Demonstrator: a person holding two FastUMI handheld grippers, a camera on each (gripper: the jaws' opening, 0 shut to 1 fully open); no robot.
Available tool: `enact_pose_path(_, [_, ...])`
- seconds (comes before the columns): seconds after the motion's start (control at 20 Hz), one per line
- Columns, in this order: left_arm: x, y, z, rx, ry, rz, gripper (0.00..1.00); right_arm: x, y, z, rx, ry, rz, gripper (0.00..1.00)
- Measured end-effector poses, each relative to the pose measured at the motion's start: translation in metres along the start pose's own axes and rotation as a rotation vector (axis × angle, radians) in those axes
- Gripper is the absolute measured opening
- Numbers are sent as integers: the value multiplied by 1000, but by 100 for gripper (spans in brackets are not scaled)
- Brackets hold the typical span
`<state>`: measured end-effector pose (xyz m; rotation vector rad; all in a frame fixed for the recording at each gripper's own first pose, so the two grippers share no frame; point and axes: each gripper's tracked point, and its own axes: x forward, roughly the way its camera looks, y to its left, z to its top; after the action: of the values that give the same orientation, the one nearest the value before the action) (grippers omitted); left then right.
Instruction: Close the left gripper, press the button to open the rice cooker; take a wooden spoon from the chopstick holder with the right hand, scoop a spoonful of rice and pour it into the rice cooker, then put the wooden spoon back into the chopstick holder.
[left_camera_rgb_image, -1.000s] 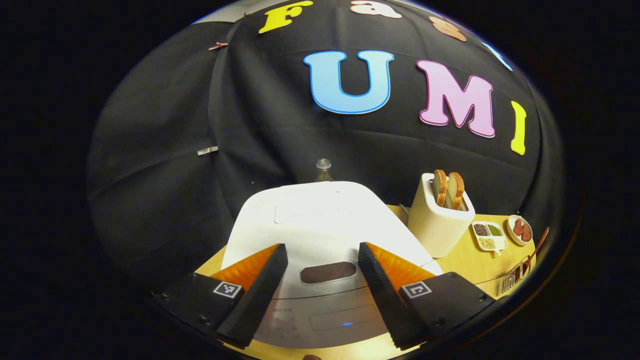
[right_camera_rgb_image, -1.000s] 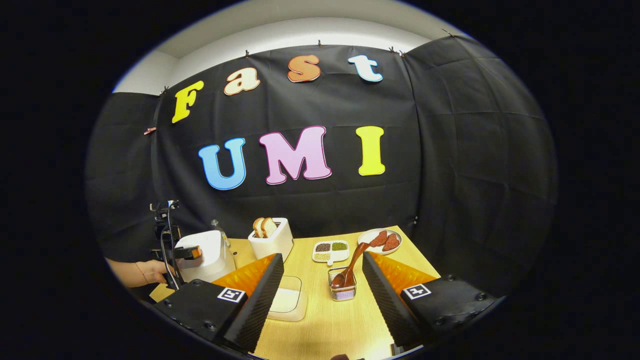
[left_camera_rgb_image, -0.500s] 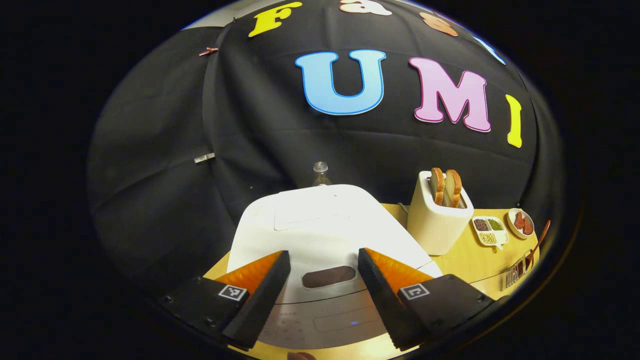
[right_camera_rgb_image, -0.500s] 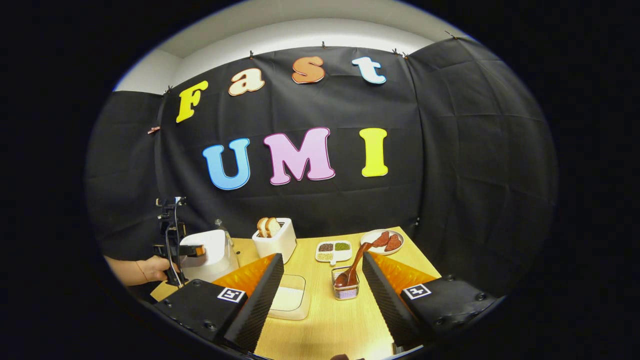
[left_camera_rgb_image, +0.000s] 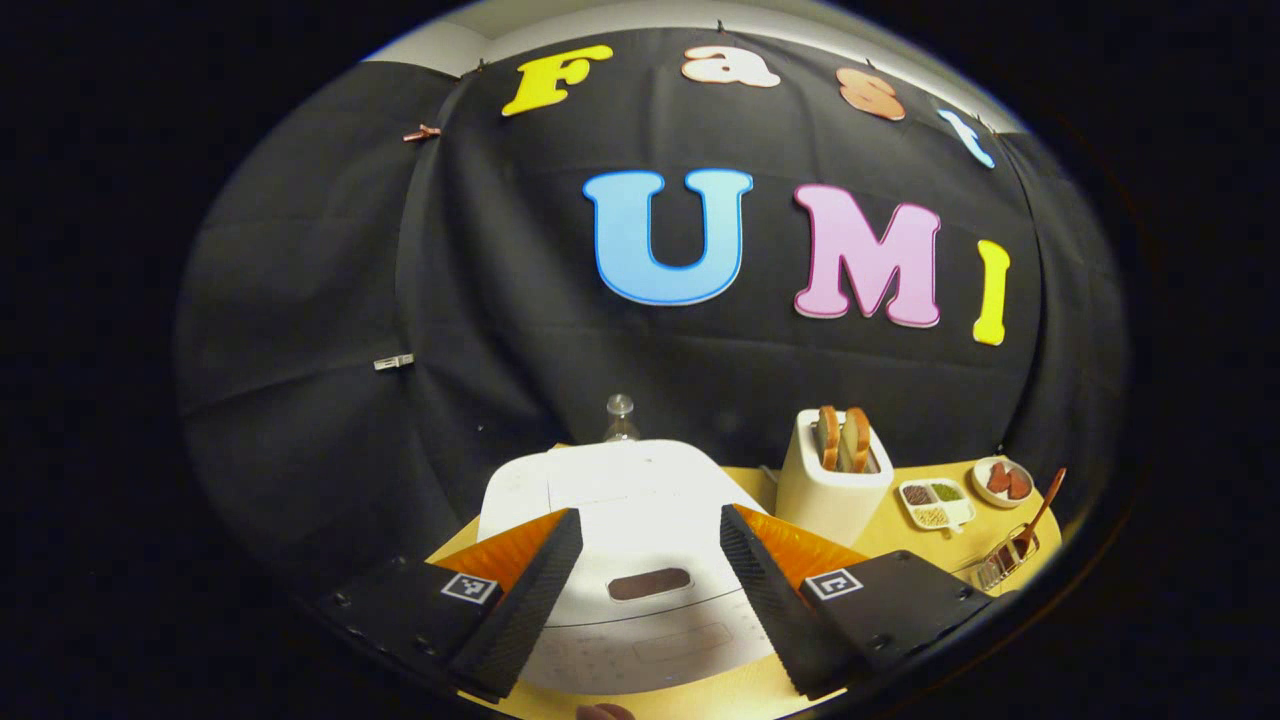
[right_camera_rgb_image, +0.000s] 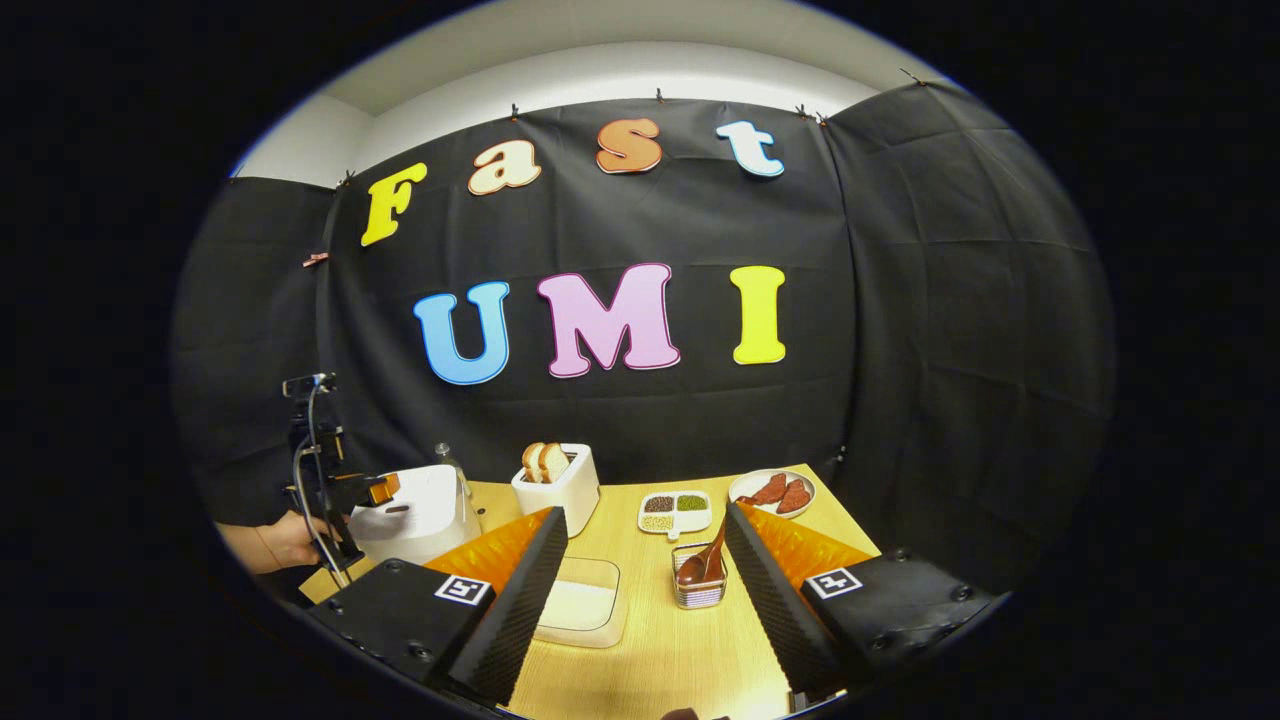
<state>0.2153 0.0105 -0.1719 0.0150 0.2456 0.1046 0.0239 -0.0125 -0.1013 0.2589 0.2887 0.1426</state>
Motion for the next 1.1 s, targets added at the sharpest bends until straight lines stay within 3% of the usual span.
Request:
enact_pose_path(0.3, [-56,-9,52,-3,-143,-108,96,8,9,11,-72,-28,7,98])
enact_pose_path(0.55, [-105,-23,84,-32,-186,-197,95,13,19,20,-116,-50,15,98])
enact_pose_path(1.1, [-192,-21,112,-21,-290,-270,95,16,28,31,-126,-77,-3,99])
